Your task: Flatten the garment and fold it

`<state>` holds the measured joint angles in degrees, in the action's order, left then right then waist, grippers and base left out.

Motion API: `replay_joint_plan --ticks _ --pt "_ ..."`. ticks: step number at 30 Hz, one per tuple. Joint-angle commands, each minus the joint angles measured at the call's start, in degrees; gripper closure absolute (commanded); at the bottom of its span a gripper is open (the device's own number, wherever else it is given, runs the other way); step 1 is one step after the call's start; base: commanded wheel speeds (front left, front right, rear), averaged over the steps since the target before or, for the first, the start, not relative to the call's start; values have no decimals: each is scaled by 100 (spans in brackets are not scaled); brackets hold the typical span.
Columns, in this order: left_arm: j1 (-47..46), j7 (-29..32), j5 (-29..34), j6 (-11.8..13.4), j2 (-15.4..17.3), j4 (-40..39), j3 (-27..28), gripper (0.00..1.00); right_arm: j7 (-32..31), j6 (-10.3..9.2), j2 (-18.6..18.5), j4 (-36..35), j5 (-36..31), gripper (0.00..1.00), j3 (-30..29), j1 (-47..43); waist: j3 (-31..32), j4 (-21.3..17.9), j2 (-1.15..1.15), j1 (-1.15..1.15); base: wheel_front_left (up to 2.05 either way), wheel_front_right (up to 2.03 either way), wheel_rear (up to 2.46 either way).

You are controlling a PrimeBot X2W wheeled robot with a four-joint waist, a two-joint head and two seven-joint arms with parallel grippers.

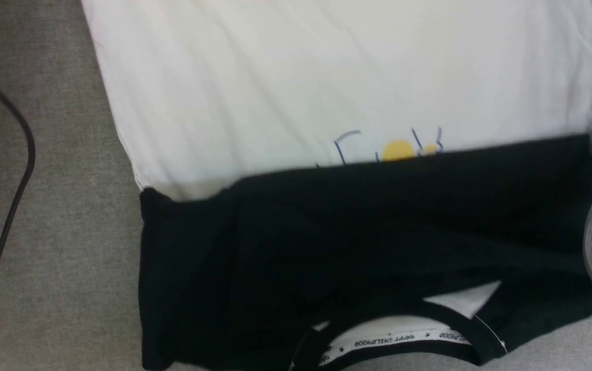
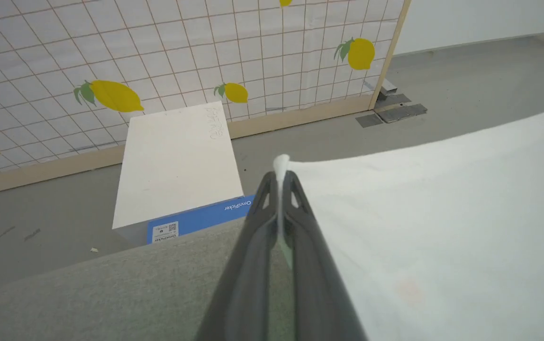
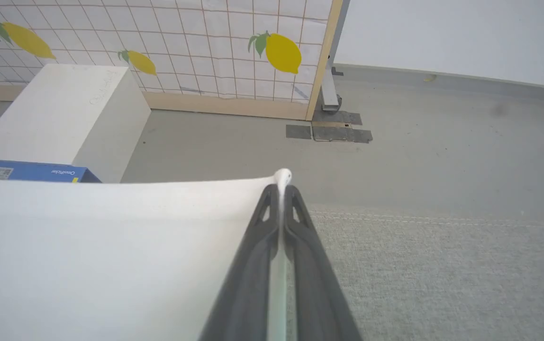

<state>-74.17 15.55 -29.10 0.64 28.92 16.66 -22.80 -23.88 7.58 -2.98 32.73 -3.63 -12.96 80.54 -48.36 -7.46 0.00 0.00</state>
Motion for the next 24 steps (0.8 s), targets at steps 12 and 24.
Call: replay_joint_plan --ticks 12,24 --pt "481 -1669 -6 -188 -85 302 135 100 1707 -9 -649 -62 1053 100 1101 -796 1042 150 0 0 0 0 0" --pt "2826 -2056 -676 -331 -16 -614 91 100 1873 -9 -1438 -1642 2420 100 1892 -3263 2523 316 0 0 0 0 0"
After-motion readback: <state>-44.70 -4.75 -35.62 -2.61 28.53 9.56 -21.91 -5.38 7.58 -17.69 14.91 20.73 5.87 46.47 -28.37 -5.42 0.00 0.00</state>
